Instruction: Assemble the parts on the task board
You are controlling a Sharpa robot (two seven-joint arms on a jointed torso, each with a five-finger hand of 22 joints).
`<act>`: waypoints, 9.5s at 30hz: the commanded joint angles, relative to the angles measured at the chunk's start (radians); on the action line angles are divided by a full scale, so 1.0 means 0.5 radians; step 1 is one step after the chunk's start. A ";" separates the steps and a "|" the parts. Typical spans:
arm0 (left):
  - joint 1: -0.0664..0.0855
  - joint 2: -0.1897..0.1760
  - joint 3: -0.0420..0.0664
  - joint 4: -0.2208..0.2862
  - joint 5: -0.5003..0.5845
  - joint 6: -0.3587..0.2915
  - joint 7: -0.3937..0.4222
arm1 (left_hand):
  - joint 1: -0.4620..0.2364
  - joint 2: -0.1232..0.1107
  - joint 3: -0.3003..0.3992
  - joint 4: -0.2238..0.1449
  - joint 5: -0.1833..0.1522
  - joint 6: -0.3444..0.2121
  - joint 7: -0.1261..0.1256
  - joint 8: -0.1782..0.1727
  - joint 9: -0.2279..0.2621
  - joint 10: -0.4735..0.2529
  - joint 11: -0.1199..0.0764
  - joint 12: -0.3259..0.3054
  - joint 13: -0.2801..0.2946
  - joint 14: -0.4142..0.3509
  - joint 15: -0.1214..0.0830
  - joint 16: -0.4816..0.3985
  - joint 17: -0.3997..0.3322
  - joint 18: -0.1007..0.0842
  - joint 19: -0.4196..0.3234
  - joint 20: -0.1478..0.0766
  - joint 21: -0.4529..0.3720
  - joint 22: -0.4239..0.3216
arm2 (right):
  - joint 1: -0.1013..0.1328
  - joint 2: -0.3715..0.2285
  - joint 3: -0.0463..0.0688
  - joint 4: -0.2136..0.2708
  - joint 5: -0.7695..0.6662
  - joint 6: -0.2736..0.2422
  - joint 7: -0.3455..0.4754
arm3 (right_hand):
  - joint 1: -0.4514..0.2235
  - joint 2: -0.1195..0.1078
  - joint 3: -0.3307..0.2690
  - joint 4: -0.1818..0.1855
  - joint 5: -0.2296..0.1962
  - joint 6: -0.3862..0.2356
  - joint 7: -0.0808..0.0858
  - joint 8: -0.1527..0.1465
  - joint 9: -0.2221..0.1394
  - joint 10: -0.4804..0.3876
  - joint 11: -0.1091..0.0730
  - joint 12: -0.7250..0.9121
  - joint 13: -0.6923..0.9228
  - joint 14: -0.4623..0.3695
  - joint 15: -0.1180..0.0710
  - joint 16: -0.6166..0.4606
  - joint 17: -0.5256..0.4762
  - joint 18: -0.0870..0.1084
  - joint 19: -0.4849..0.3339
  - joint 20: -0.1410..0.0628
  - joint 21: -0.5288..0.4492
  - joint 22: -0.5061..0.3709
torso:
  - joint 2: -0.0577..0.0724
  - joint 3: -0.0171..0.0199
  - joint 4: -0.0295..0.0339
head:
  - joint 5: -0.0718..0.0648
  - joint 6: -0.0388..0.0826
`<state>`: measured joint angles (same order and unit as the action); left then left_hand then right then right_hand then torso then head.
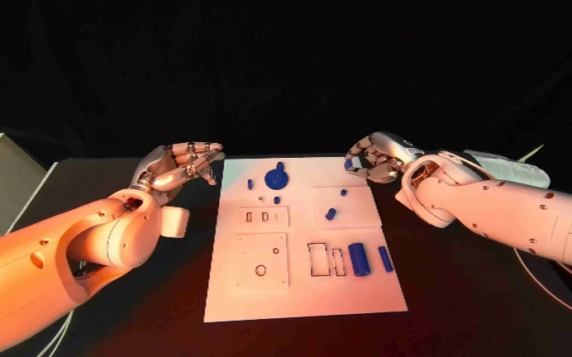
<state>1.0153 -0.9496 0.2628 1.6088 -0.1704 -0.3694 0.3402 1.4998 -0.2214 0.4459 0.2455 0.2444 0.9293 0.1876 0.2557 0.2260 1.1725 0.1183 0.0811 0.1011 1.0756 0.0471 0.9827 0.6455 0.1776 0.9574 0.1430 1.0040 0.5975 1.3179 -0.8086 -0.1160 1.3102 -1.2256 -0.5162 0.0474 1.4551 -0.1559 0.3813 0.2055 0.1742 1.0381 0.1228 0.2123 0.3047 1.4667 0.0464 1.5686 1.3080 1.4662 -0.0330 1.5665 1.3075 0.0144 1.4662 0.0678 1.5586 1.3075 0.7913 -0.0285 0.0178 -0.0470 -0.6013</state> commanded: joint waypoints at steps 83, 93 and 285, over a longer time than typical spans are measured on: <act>0.001 0.069 -0.016 -0.047 -0.004 0.032 -0.033 | -0.027 -0.005 0.014 0.003 -0.008 -0.007 -0.001 0.017 0.009 -0.006 0.003 0.012 0.007 -0.019 0.001 0.018 -0.006 0.013 -0.018 0.001 0.021 0.007 | -0.268 0.598 -0.057 0.314 -0.721 -0.061 -1.106 | -0.177 -0.107 -0.013 0.025 0.030 -0.009 -0.006 0.041 0.030 0.208 -0.012 0.004 0.526 0.209 0.001 0.009 0.527 -0.014 0.187 0.006 -0.022 0.480 | -0.050 -0.0242 0.009 | 0.056 -0.110; 0.001 0.067 -0.016 -0.046 -0.004 0.032 -0.034 | -0.027 -0.005 0.014 0.003 -0.008 -0.007 -0.001 0.017 0.009 -0.006 0.003 0.012 0.007 -0.019 0.001 0.018 -0.006 0.013 -0.018 0.001 0.021 0.007 | -0.269 0.606 -0.060 0.300 -0.720 -0.062 -1.100 | -0.190 -0.129 -0.029 0.028 0.018 -0.037 0.004 0.031 0.024 0.208 -0.003 0.004 0.526 0.209 0.007 0.009 0.527 -0.013 0.185 0.009 -0.026 0.476 | -0.050 -0.0248 0.009 | 0.060 -0.110; 0.411 0.838 -0.363 -0.768 -1.678 0.889 -1.863 | -0.679 -0.122 0.971 -0.353 0.469 -0.083 -0.274 0.962 1.344 0.408 -0.286 2.456 2.109 0.990 -0.251 1.176 1.850 -0.228 0.887 -0.219 0.931 1.367 | 0.041 -0.020 -0.020 0.275 0.484 -0.216 -0.111 | -0.042 -0.117 -0.305 0.162 0.255 -0.239 0.085 -0.047 -0.065 0.088 0.070 -0.115 0.423 0.208 0.077 0.007 0.523 0.011 0.146 0.076 -0.112 0.406 | -0.156 0.0404 -0.023 | 0.129 -0.252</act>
<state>1.2208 -0.5305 0.0819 1.2205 -0.9818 0.1117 -0.5901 1.1679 -0.2848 0.7768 0.2315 0.4727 0.8421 0.0894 0.7296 0.7226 1.3712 -0.0235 1.3045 1.1544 1.4687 -0.0716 1.5665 1.3074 0.0835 1.3956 0.0342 1.4653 1.2798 1.3385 -0.8185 -0.1265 1.4481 -0.9737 -0.6333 -0.0142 1.4439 -0.2177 0.2253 0.2816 0.2983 0.9258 0.1636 0.1853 0.2708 1.4667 0.0859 1.5102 1.3081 1.4666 0.0106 1.5665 1.3074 0.0146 1.4661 0.1110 1.5060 1.3081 0.7126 -0.0081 0.0075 0.0164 -0.7275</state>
